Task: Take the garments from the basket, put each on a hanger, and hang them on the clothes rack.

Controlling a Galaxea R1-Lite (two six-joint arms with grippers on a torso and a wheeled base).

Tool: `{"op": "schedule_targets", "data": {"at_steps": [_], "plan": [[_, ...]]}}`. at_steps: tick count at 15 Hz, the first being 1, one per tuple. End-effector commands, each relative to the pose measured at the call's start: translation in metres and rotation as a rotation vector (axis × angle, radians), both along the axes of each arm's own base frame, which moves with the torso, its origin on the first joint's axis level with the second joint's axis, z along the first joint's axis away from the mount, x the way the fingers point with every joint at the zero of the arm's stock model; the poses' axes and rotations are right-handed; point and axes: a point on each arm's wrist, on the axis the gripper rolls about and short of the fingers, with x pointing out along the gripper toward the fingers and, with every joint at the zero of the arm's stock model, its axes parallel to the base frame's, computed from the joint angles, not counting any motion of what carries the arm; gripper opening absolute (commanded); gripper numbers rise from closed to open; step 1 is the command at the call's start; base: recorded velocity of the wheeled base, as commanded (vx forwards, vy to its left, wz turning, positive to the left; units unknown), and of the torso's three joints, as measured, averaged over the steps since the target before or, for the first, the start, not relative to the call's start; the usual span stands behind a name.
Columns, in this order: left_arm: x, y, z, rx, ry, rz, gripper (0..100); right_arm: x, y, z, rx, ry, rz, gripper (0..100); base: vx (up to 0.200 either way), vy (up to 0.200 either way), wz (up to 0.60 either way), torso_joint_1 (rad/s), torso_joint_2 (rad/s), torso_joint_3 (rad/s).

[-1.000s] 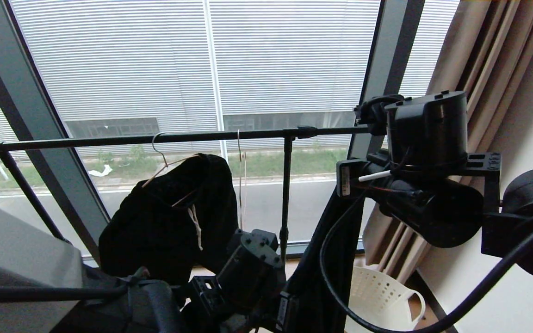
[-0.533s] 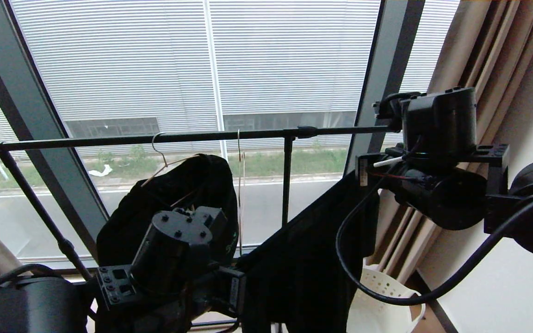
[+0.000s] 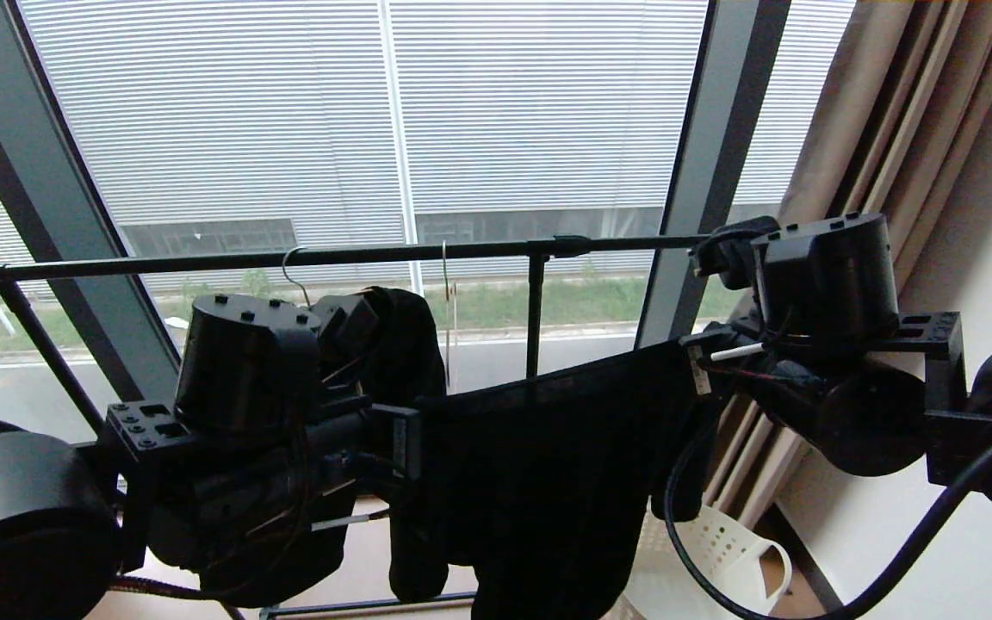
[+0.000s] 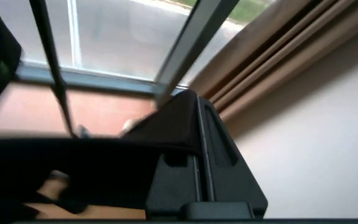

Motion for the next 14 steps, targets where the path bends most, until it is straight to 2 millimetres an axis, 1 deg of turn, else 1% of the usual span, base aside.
{"op": "schedule_targets", "data": {"at_steps": [1, 3, 4, 5, 6, 7, 9, 11, 12, 14], "plan": [[0.013, 0.001, 0.01, -0.006, -0.022, 0.008, 0, -0.007, -0.005, 0.005, -0.054, 0.013, 0.029, 0, 0.0, 0.0, 0.0, 0.0, 0.0, 0.0], [0.016, 0.002, 0.015, -0.024, -0.019, -0.016, 0, -0.008, -0.001, 0.004, -0.077, 0.035, 0.057, 0, 0.0, 0.0, 0.0, 0.0, 0.0, 0.0], [0.017, 0.003, 0.016, -0.029, -0.019, -0.021, 0, -0.012, 0.004, 0.002, -0.082, 0.052, 0.087, 0, 0.0, 0.0, 0.0, 0.0, 0.0, 0.0], [0.017, 0.003, 0.016, -0.034, -0.016, -0.029, 0, -0.021, 0.009, -0.002, -0.095, 0.083, 0.128, 0, 0.0, 0.0, 0.0, 0.0, 0.0, 0.0], [0.017, 0.003, 0.015, -0.032, -0.015, -0.031, 0, -0.024, 0.009, -0.003, -0.103, 0.095, 0.137, 0, 0.0, 0.0, 0.0, 0.0, 0.0, 0.0], [0.02, 0.006, 0.017, -0.029, -0.022, -0.026, 0, -0.032, 0.007, -0.004, -0.105, 0.127, 0.181, 0, 0.0, 0.0, 0.0, 0.0, 0.0, 0.0], [0.028, 0.011, 0.026, -0.036, -0.054, -0.031, 0, -0.051, 0.0, 0.002, -0.122, 0.187, 0.249, 0, 0.0, 0.0, 0.0, 0.0, 0.0, 0.0], [0.036, 0.009, 0.036, -0.061, -0.086, -0.043, 0, -0.073, -0.002, 0.009, -0.147, 0.218, 0.31, 0, 0.0, 0.0, 0.0, 0.0, 0.0, 0.0], [0.039, 0.007, 0.039, -0.068, -0.094, -0.05, 0, -0.08, -0.002, 0.011, -0.154, 0.226, 0.33, 0, 0.0, 0.0, 0.0, 0.0, 0.0, 0.0], [0.045, 0.001, 0.05, -0.092, -0.125, -0.083, 0, -0.098, 0.01, 0.013, -0.158, 0.228, 0.427, 0, 0.0, 0.0, 0.0, 0.0, 0.0, 0.0]]}}
